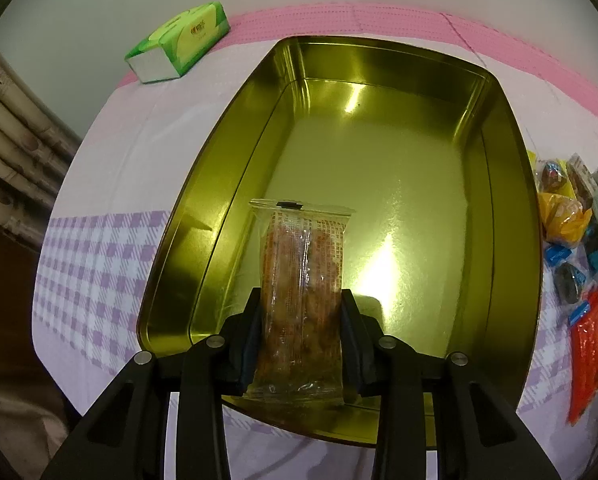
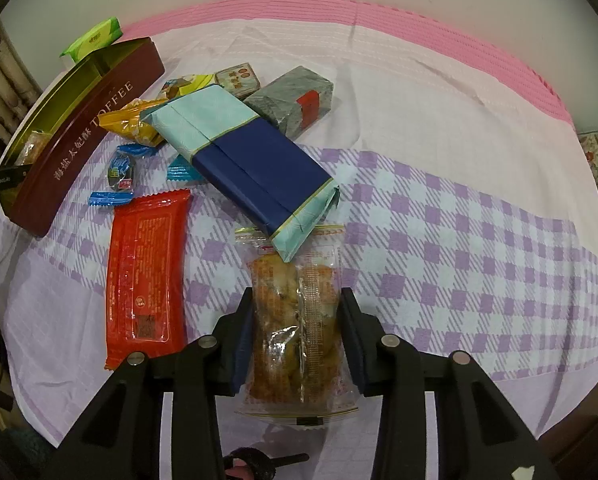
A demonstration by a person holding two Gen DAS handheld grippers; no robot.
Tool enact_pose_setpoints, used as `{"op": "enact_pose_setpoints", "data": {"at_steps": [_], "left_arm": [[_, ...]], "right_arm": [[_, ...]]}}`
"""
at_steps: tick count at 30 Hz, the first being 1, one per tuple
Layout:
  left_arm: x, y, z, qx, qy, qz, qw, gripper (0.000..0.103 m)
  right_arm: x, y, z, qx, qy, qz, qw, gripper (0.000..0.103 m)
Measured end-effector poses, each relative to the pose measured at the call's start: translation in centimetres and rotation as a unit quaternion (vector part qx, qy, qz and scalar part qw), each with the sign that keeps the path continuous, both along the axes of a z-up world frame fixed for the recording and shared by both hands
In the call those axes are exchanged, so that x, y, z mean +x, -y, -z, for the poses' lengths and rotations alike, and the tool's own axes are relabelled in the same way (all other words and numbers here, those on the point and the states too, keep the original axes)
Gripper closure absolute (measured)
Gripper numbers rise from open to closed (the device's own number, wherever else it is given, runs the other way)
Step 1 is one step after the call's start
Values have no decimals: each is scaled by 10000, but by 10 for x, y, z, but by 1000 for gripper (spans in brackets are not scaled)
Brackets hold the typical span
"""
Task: Organize snacks
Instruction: 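Carry the brittle bag into the tin and open the left tool, then grasp a second brittle bag with the right tool and lower it into the tin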
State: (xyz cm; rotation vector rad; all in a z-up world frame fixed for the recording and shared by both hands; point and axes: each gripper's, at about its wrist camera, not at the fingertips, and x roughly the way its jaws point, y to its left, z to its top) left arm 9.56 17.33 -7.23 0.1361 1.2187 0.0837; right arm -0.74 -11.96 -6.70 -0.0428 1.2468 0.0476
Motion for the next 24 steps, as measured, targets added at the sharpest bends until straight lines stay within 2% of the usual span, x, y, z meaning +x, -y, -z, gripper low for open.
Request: {"op": "enact_pose_setpoints", "data": {"at_steps": [9, 17, 24], "left_arm": [[-2, 0, 0, -32, 27, -86, 10000, 64], [-9, 4, -13, -108, 217, 21, 9997, 49], [-16, 3, -31, -156, 444, 147, 9988, 45]], "right_arm": [[-1, 0, -2, 47, -17, 23, 10000, 68], [-7, -1, -10, 145, -7, 48, 9999, 68], [-9, -6, -23, 226, 1, -39, 9997, 68]]}}
